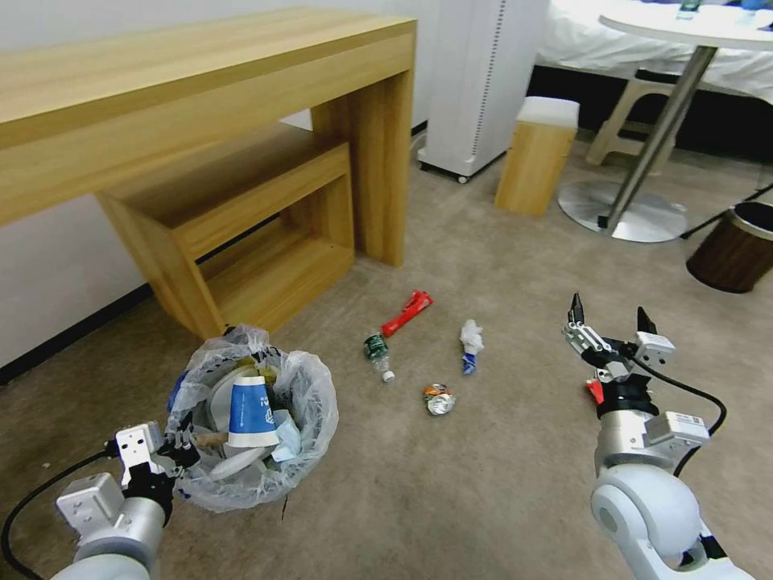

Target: Pick up the trash bin and place the garbage on the floor into it.

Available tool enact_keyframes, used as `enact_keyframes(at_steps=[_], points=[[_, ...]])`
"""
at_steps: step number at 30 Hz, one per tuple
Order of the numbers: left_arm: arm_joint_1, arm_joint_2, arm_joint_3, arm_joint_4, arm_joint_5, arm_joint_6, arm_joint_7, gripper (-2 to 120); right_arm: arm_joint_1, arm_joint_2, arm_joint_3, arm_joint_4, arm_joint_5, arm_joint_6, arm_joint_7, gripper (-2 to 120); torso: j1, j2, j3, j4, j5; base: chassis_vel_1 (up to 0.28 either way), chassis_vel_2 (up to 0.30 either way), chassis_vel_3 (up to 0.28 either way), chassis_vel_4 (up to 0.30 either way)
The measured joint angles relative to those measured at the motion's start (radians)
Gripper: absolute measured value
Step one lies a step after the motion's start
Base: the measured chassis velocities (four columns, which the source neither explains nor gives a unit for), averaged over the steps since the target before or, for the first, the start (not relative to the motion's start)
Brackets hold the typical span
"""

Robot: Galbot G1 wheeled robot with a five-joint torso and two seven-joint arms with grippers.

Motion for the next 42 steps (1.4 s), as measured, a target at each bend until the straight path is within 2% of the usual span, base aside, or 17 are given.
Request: enact_keyframes(at_steps=[23,42], points=[[-0.006,0.002,-0.019,0.018,-0.020,0.009,-0.009,0,0.004,-0.001,-0.011,-0.005,-0.002,-0.018,-0.010,100,0.000,0.000,0.000,0.0004,0.0000,0.000,0.000,0.000,0.000],[-0.005,0.008,-0.033,0.021,-0.030,0.008,-0.013,0,0.001,0.005,-0.023,-0.011,-0.019,-0.013,-0.008,100,0.000,0.000,0.000,0.0004,0.0000,-0.091,0.107,0.100,-0.096]])
